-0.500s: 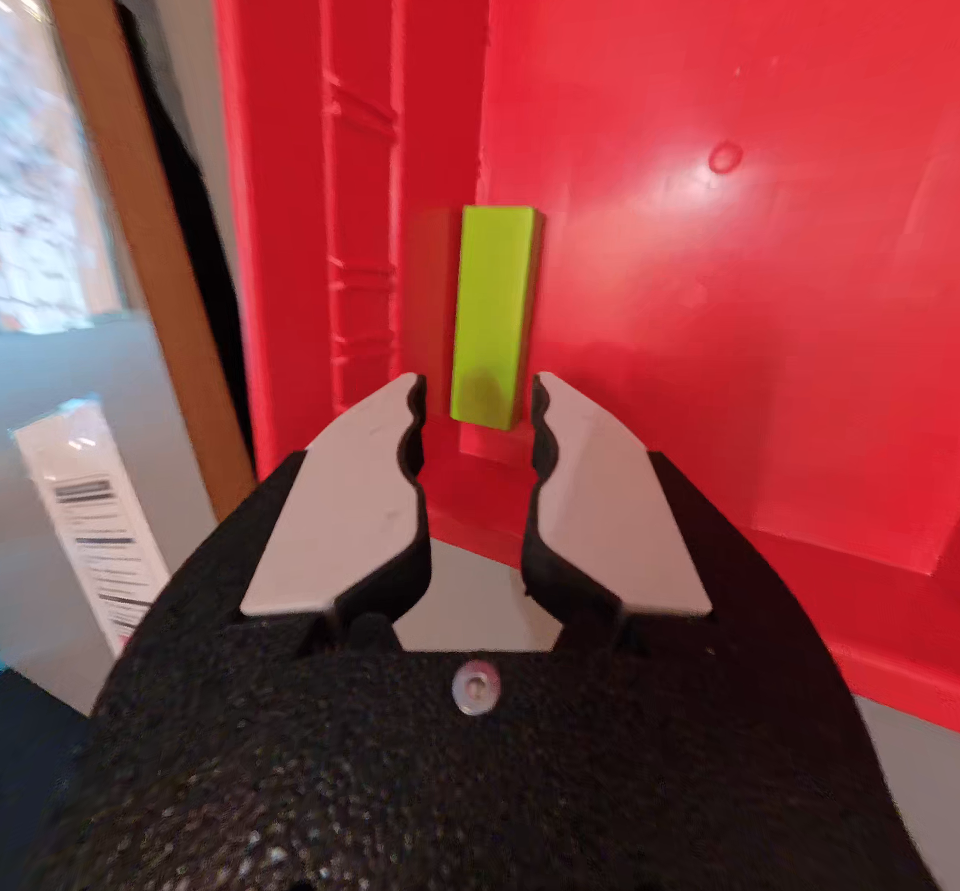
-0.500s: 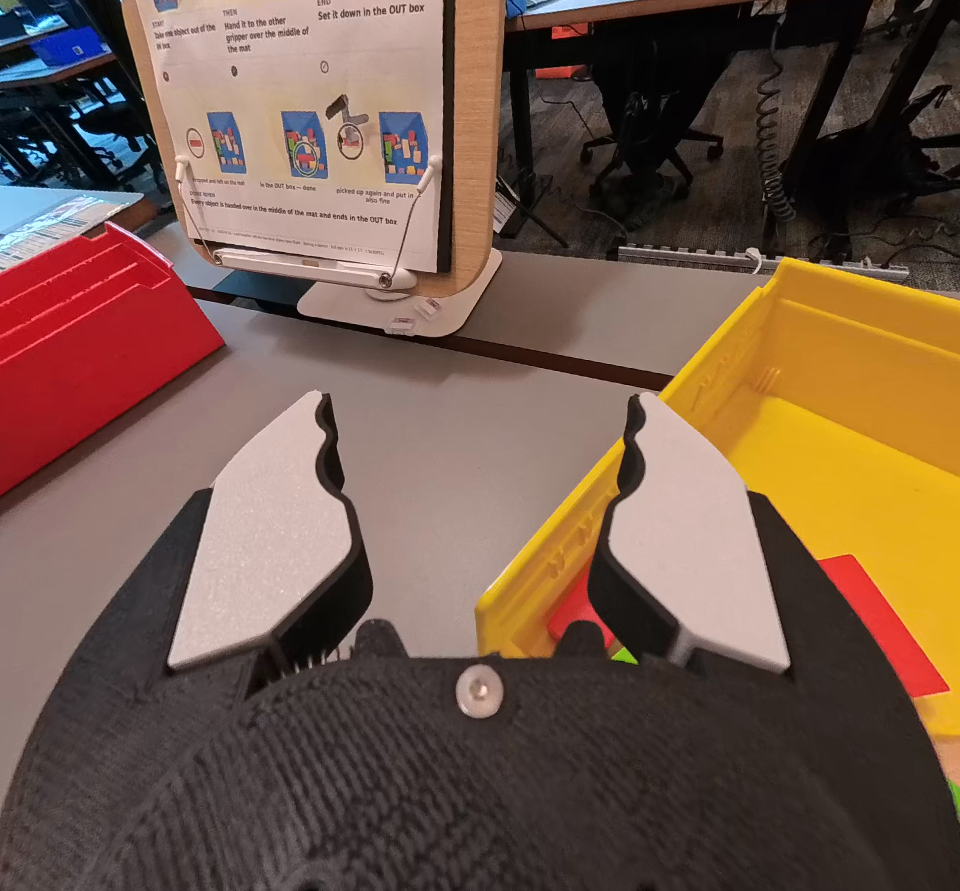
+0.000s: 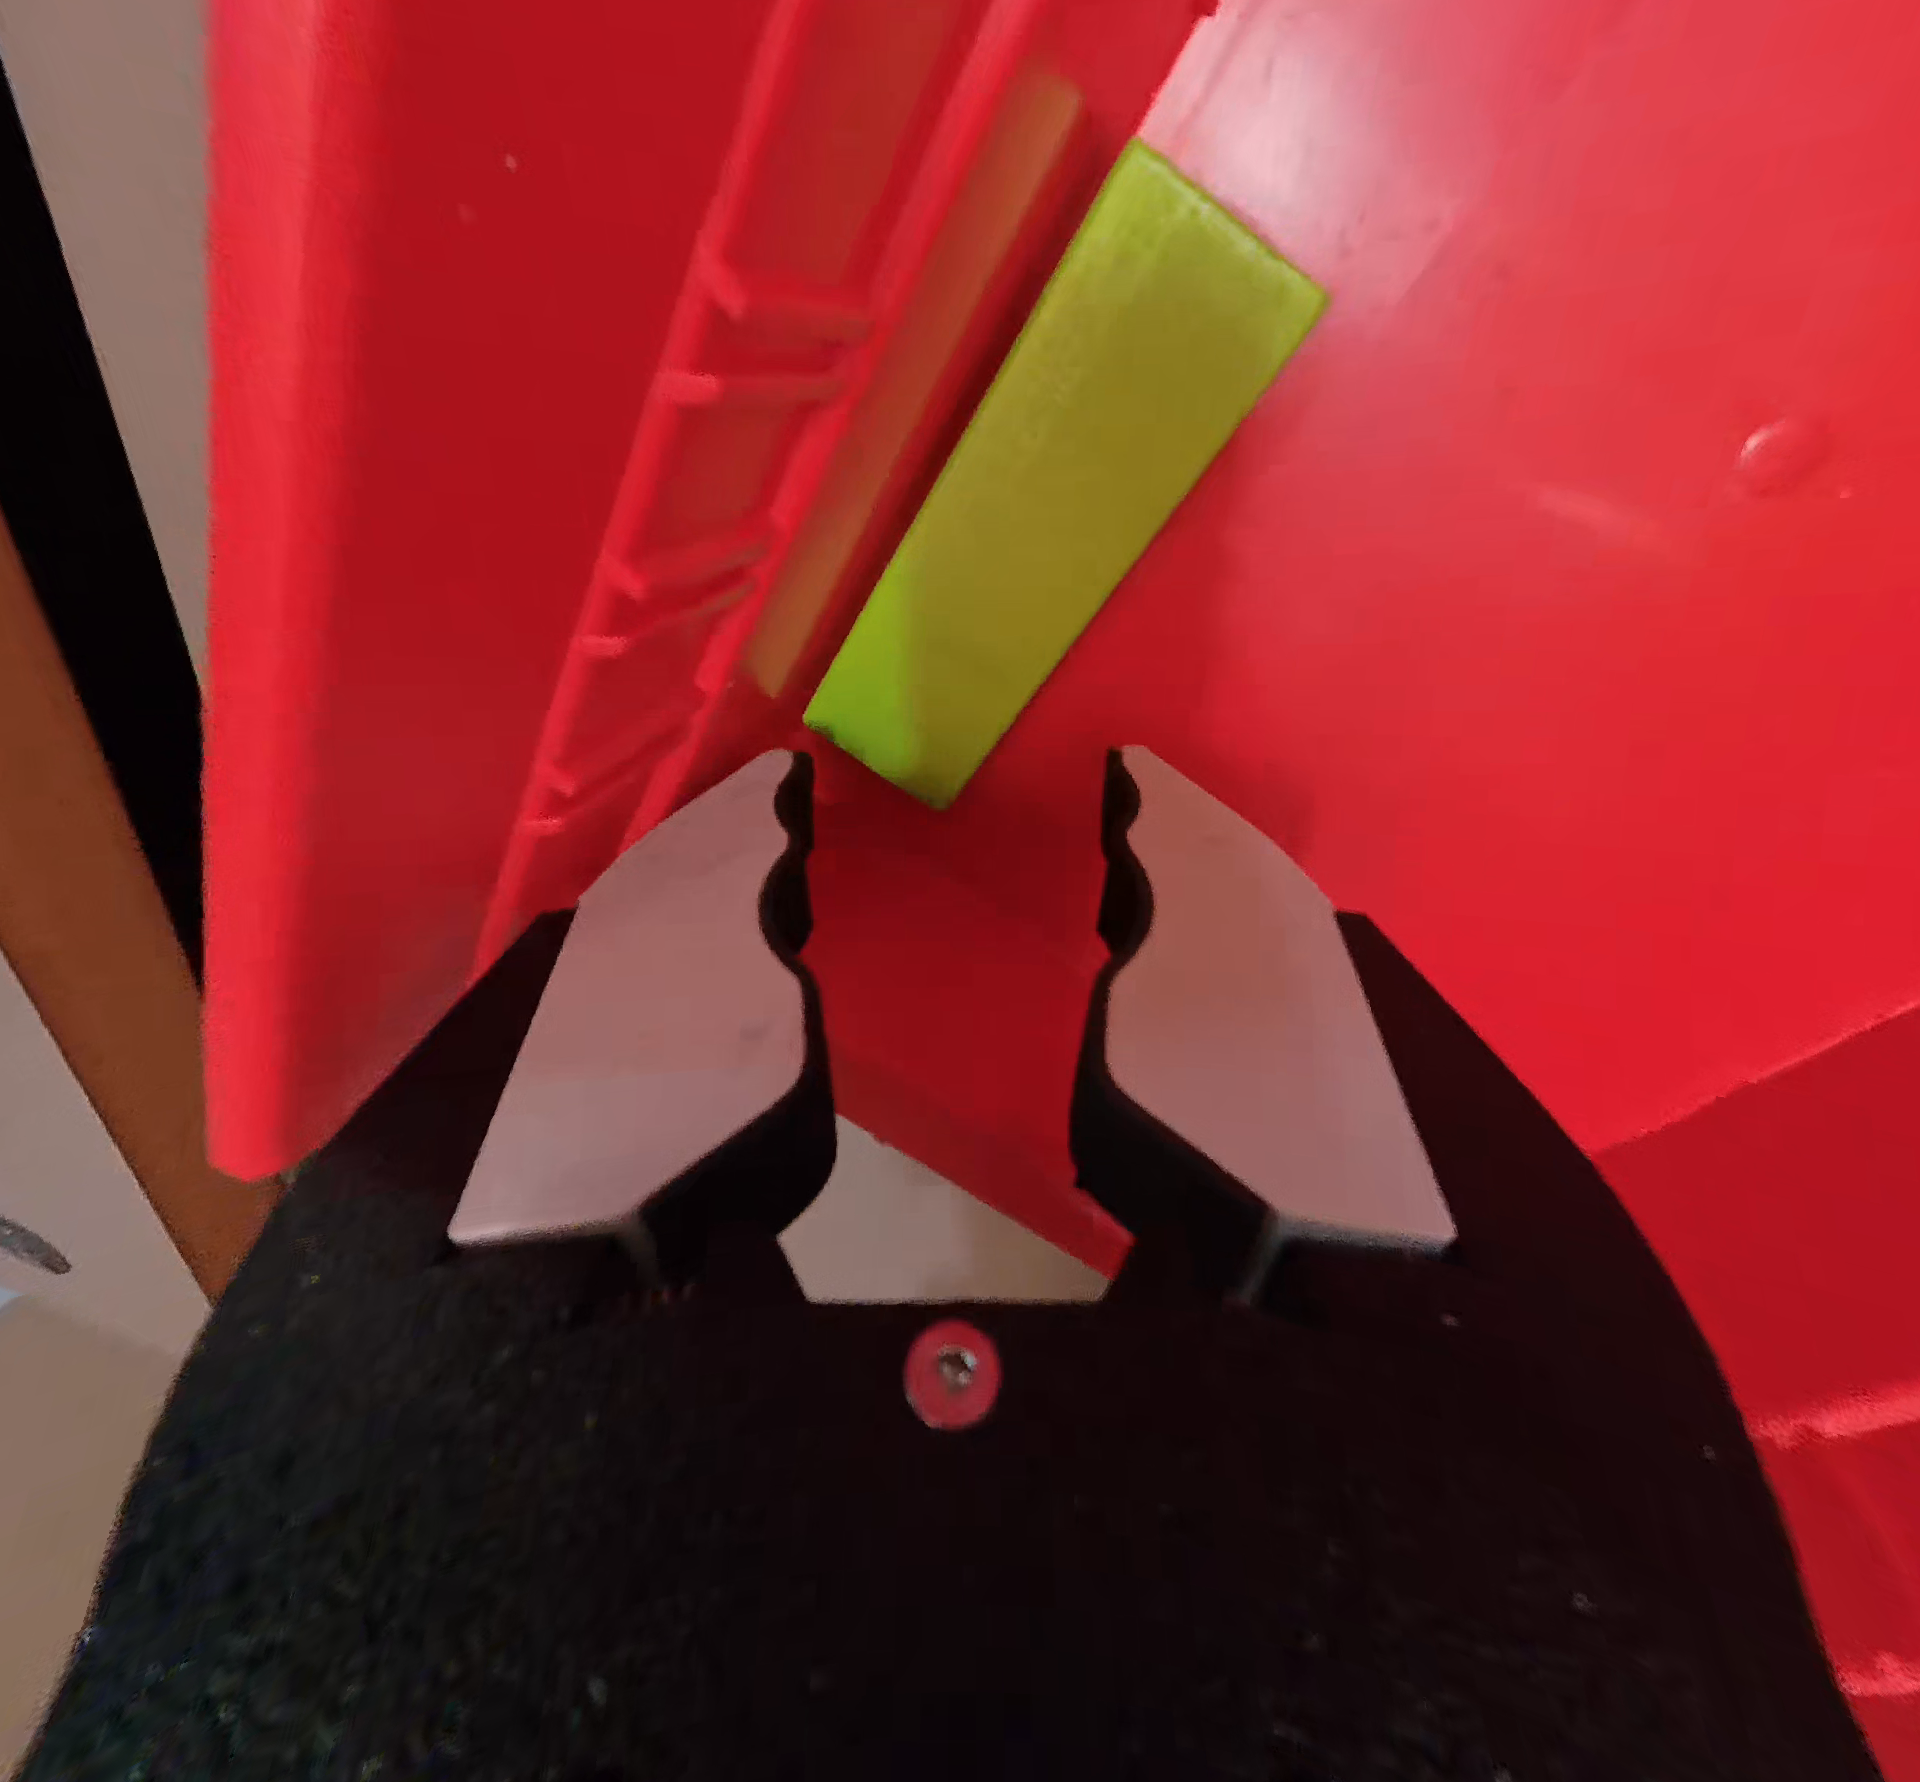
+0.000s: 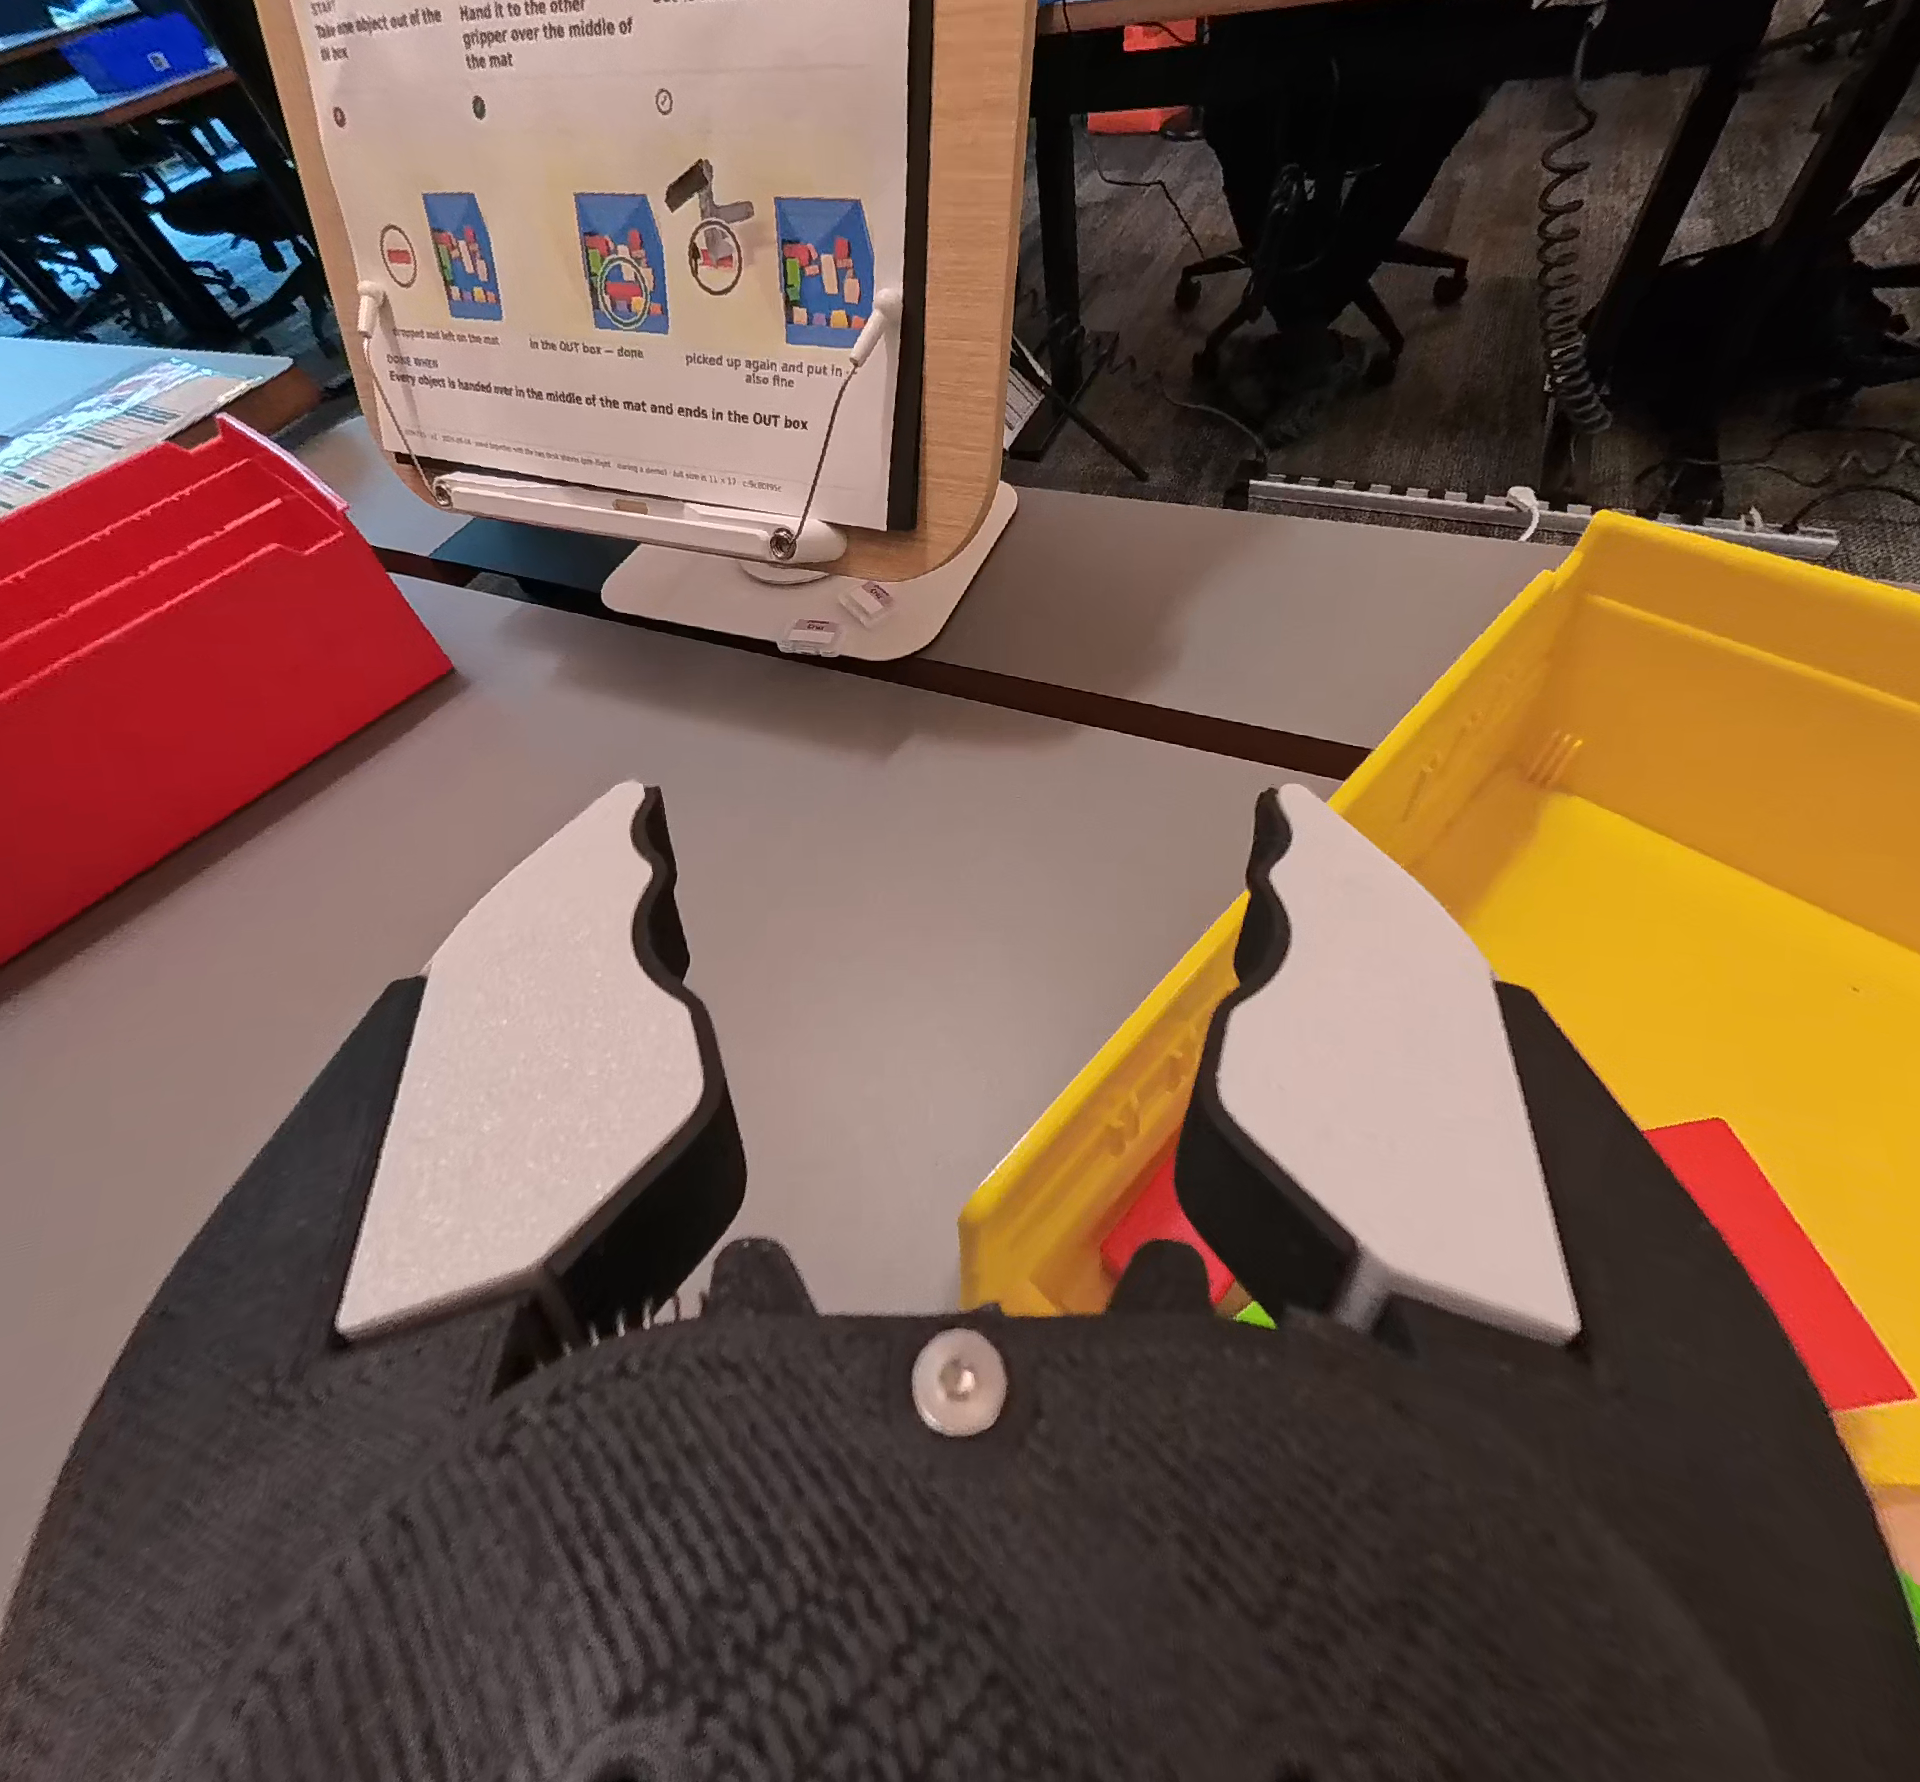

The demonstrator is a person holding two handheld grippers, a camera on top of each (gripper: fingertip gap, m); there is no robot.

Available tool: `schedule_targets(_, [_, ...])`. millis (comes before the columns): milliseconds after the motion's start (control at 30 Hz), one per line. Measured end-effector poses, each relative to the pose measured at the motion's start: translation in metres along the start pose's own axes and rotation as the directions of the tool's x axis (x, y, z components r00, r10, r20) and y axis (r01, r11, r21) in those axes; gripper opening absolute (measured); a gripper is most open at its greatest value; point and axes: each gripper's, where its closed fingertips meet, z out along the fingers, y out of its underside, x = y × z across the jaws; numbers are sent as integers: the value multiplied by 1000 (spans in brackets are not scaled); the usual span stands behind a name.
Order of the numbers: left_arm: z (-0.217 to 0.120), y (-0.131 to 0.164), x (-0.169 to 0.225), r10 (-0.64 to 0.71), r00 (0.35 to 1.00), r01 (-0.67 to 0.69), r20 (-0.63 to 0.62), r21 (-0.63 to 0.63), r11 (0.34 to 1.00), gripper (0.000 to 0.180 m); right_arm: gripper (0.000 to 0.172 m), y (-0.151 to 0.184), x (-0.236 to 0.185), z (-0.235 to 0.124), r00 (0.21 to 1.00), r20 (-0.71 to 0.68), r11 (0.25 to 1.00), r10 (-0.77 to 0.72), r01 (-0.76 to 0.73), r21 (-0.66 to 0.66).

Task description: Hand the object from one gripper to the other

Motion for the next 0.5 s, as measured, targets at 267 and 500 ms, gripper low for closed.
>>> schedule_targets(267, [-5,-13,17,-76,990,81,-121,37,996,63,105,1,1,0,1000,6,1000,5,-5,-3])
schedule_targets(500, [-16,-13,57,-140,854,171,-501,16,985,59,105,1,1,0,1000,5,1000,7,-7,-5])
